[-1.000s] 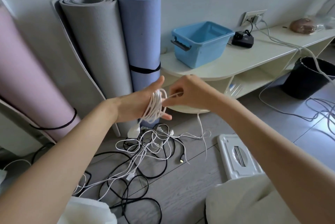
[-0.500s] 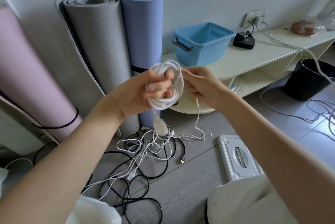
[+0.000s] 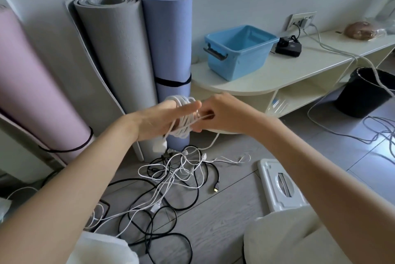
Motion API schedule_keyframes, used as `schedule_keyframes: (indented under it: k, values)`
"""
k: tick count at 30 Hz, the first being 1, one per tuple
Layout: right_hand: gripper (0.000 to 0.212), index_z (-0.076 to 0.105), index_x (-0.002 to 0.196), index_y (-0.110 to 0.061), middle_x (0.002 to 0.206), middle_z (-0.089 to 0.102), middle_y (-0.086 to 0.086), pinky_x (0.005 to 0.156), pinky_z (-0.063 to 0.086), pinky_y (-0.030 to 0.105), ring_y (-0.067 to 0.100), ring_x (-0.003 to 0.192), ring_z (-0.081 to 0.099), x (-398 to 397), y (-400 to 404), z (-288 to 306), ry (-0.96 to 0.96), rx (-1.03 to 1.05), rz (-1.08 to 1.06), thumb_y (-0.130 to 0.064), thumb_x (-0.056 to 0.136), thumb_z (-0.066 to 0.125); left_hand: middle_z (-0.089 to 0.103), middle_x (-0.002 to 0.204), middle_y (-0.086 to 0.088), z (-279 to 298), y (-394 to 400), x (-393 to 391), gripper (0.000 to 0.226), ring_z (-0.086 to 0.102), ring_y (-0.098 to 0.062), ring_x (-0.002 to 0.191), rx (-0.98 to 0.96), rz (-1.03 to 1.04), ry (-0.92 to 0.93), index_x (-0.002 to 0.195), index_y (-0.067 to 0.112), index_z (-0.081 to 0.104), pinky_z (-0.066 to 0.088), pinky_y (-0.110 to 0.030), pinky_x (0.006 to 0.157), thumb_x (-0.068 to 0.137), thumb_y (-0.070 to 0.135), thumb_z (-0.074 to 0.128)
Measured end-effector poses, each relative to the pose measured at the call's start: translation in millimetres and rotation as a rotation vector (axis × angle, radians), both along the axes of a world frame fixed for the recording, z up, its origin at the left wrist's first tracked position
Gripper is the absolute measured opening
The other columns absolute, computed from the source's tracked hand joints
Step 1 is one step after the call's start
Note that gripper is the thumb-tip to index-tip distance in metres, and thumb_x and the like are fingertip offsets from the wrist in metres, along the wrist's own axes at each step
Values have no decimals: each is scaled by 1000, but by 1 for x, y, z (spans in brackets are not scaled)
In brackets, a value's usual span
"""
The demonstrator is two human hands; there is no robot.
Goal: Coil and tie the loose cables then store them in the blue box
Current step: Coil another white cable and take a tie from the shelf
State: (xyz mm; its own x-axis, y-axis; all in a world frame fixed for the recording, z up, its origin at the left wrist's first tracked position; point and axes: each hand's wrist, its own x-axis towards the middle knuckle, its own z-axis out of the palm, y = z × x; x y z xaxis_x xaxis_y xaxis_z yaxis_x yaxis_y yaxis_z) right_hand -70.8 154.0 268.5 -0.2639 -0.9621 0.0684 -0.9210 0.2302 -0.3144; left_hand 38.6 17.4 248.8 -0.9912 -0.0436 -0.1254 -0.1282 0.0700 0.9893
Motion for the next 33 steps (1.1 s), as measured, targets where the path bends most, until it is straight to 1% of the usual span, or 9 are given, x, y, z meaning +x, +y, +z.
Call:
schedule_keyframes:
  k: [5,10,15,18,20,23,26,30,33]
  values:
    - [54,32,48,-16,48,25,-3,48,17,23,8,46,18,-17,9,18,-128,-187,-121,-37,71,76,51,60,2,9,11,4,27,47,-6,52,-72,-104,-129,97,5,60,42,-14,56,78,22,68]
    - [43,44,50,-13,43,31,-7,49,24,24,4,42,23,-36,10,8,-482,-409,-384,-28,80,71,47,44,11,18,12,5,16,41,1,38,327,-250,22,95,10,70,47,-12,62,82,14,61]
    - [45,40,49,-13,50,36,1,40,24,17,13,45,29,1,-4,-30,-280,86,-271,-26,87,61,66,114,-18,30,4,-4,48,66,-25,103,890,-114,323,117,-3,56,52,-33,91,79,23,69]
    - [31,56,67,-2,62,47,8,52,34,25,22,58,42,21,-10,-39,-187,211,-168,-26,86,59,65,116,-13,26,-3,-8,82,63,-21,108,717,211,314,109,1,56,52,-32,91,47,44,88]
    - [26,53,68,-8,68,51,7,57,37,27,25,64,50,25,-9,-32,-67,225,-101,-26,86,58,57,97,-13,20,-6,-13,80,61,-23,89,553,270,236,92,5,56,52,-31,77,38,57,86]
    - [27,43,61,-19,65,50,0,60,39,29,24,66,51,16,-3,-10,28,109,-50,-24,84,56,46,67,-15,6,0,-12,74,44,-25,61,11,224,189,65,-4,52,44,-36,68,55,65,77]
    - [25,46,57,-17,58,48,3,60,43,33,25,63,49,-5,7,12,70,-55,-135,-18,78,59,60,77,-30,1,11,1,68,63,-38,70,-286,-28,-56,82,-17,54,56,-36,78,76,50,65]
    - [41,37,48,-18,46,34,-3,49,27,20,8,48,27,-28,19,26,-97,-271,-279,-13,74,67,57,52,4,1,21,5,45,48,-8,45,-396,-119,-279,100,-10,60,41,-17,48,80,29,66]
    - [45,36,46,-19,40,29,-9,43,20,15,5,42,25,-32,18,23,-311,-384,-367,-14,73,72,45,50,2,9,24,4,18,36,-9,45,-265,-79,-185,67,18,68,31,-15,45,84,21,63]
